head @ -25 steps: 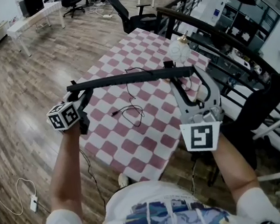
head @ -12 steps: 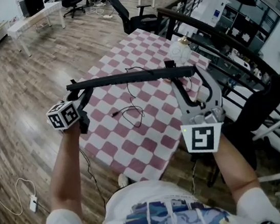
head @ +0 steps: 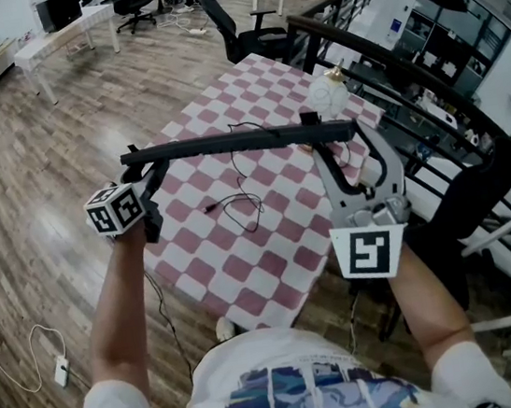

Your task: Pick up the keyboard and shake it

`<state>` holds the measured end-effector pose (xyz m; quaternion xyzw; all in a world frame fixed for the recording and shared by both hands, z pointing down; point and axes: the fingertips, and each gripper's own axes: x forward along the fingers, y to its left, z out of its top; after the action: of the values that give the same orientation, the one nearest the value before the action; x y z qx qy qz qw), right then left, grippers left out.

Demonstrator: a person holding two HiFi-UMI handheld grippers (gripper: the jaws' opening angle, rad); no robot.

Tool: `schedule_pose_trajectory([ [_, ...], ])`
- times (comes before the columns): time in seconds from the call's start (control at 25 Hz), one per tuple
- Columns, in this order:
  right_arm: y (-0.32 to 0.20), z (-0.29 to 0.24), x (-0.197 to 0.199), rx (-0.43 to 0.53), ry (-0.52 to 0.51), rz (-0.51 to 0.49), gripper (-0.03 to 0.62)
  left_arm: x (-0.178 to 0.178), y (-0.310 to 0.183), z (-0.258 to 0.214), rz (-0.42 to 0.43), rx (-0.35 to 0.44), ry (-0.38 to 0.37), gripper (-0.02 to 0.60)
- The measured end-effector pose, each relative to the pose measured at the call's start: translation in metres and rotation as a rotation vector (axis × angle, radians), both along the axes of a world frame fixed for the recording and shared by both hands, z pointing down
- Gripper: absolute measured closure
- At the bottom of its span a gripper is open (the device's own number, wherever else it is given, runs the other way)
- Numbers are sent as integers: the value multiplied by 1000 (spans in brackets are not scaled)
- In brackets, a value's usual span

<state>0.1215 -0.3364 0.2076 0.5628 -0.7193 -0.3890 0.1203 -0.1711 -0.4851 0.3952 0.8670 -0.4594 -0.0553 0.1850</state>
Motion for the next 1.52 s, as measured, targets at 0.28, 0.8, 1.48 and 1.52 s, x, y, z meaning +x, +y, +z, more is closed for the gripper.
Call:
schedule_pose_trajectory([
  [0.28,-2,4,5,-23,-6,21,352,2,-1,0,0,-4,-1,302],
  [0.8,-2,7,10,-39,-18,25,361,3,1,1,-5,-7,-5,302],
  [1.48,4,9,17,-61,-31,30,364,4,11,-1,-6,-5,-24,302],
  [1.52,3,10,16,-62,-30,29,364,3,10,-1,-6,-4,-24,302],
])
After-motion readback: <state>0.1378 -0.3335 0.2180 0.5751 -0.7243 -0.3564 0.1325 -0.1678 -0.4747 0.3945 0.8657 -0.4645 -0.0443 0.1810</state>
